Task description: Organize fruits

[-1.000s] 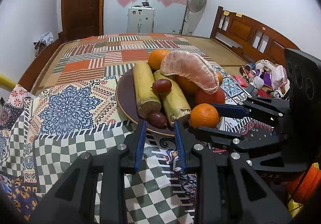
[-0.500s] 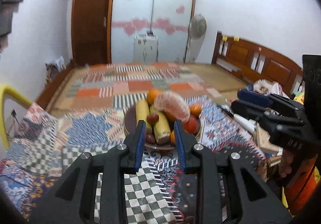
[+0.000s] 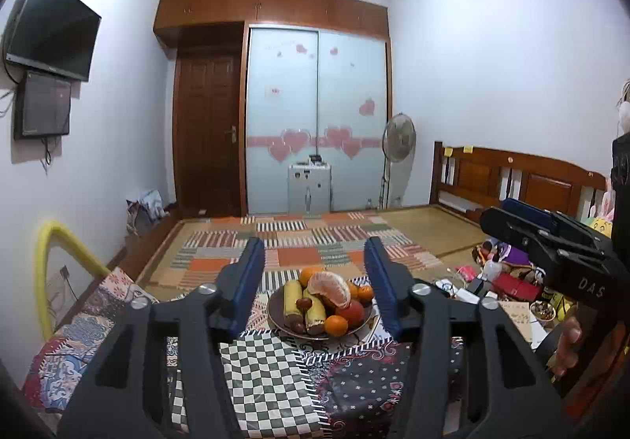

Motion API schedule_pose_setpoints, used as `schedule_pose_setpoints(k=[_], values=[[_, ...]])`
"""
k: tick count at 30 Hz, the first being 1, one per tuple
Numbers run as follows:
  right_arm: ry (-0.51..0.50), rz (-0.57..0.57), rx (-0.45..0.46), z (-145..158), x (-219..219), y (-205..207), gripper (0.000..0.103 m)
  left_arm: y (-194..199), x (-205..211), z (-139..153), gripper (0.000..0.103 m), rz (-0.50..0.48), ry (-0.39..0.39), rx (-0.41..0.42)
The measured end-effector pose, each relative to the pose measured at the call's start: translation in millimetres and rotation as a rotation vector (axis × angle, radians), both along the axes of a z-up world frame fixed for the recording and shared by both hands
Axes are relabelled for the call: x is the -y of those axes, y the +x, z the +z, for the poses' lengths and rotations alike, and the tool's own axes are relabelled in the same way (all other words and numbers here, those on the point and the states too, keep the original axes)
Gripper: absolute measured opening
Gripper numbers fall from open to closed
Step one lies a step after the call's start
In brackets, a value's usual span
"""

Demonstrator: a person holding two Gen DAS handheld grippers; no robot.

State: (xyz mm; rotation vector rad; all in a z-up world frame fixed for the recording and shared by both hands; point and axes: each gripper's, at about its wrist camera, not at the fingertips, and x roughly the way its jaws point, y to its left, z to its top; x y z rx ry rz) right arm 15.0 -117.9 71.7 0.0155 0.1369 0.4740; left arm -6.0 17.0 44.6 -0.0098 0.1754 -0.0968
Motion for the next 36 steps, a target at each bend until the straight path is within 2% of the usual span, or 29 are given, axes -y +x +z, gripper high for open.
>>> schedule_pose_setpoints(k=[7,9,13,21,36], values=[[0.019,-0.049,0.062,7.6,-0.1,-17.3,0.085,-30.2,7.4,10.0,0.079,0.029,0.014,0.057],[0.018,-0.059,0.076,8.7,-0.8,-21.8,0.088,-35.6,7.8,11.2,0.089,0.034,0.008,0.065],[0.018,-0.075,0.094,8.4,-0.5,-33.3,0.102,-45.2,8.7,13.4,0.096,0.047,0.005,0.081],[0.018,-0.09,0.099,5.6,-0.2,-40.6,0.103,-55.2,6.4,14.3,0.102,0.06,0.006,0.091],[0.017,-0.097,0.087,0.1,5.9,-42.1,0.103,-53.1,7.3,13.9,0.103,0.069,0.005,0.094]])
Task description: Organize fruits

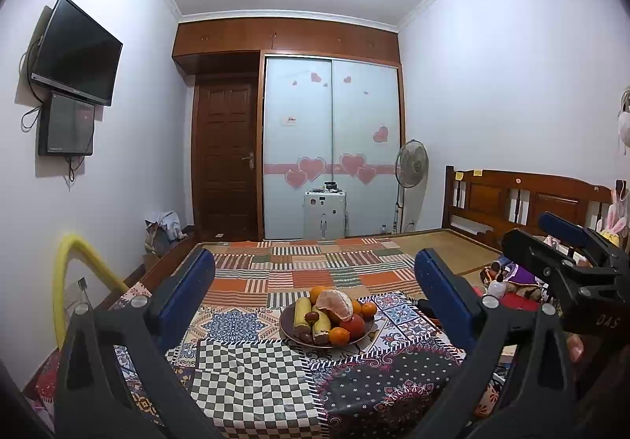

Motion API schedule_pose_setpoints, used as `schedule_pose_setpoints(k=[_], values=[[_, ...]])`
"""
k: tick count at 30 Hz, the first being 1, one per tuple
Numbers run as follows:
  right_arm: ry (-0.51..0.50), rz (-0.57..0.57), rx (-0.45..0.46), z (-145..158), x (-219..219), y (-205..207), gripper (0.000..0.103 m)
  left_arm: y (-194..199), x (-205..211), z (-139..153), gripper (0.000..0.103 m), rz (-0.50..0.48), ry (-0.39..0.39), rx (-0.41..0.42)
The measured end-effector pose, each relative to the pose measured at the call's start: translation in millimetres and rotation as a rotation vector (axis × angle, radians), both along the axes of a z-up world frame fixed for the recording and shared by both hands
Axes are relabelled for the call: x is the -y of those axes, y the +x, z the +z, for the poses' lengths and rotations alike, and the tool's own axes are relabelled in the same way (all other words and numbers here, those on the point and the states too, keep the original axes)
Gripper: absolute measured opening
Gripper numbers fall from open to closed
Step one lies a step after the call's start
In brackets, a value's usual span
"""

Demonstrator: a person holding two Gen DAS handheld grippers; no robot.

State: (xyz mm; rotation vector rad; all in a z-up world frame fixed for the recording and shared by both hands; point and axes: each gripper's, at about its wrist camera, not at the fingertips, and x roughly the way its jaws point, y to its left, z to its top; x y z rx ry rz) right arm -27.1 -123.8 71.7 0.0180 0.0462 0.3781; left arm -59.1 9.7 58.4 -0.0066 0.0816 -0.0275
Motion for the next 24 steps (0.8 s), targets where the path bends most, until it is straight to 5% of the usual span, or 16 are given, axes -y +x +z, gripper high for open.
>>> schedule_pose_setpoints(k=[24], values=[[0.001,0.001,-0.004,-0.9,1.5,-1.4,0.103,5.1,2.0,-2.9,0.103,-0.021,0.017,-0.007]])
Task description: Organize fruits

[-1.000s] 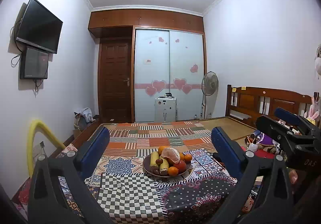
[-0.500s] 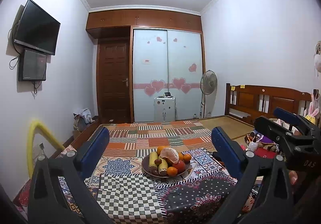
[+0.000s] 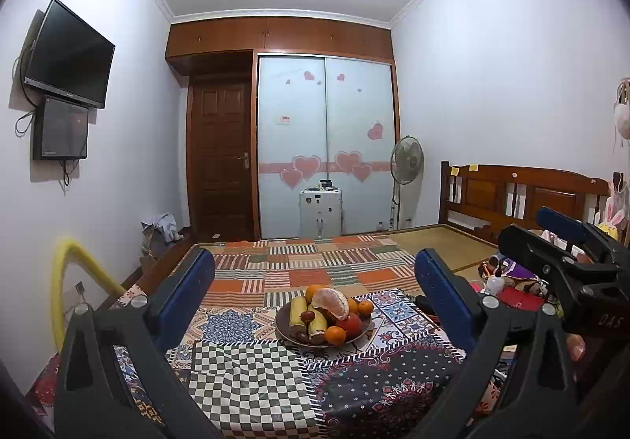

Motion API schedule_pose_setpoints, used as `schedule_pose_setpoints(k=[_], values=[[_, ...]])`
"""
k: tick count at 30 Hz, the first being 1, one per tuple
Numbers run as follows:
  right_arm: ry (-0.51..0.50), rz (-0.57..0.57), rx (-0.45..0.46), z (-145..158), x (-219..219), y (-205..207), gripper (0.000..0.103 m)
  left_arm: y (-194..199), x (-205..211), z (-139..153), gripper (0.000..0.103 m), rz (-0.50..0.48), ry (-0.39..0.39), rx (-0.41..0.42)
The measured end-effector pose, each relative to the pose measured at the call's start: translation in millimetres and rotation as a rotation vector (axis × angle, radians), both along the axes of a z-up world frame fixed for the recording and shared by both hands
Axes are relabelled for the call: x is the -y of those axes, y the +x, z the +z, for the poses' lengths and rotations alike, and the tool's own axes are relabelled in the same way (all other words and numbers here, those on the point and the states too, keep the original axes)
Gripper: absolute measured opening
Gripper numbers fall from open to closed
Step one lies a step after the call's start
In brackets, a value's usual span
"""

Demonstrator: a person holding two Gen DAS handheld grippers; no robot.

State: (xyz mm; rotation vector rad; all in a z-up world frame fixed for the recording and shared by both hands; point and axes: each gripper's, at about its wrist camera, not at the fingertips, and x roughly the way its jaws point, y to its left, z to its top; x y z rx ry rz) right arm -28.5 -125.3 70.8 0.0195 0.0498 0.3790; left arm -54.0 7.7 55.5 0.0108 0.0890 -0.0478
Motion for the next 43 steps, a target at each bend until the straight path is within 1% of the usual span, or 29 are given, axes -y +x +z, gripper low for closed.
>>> schedule_pose_setpoints(k=[22,37,43], values=[[0.011,-0.004,0.005,6.5,0.8,-0.3,0.103,1.5,-0.6,-0.2,0.103,-0.017,-0.014,-0.014],[0.012,-0.005,0.004,4.6,0.9,0.6,0.103,2.3,1.1,-2.3,0.103,-0.023,-0.01,-0.021],[0.007,-0.004,-0.001,3.9,-0.6,1.5,0.103,3.5,-3.2,-1.9,0.103,-0.019,-0.031,-0.027]])
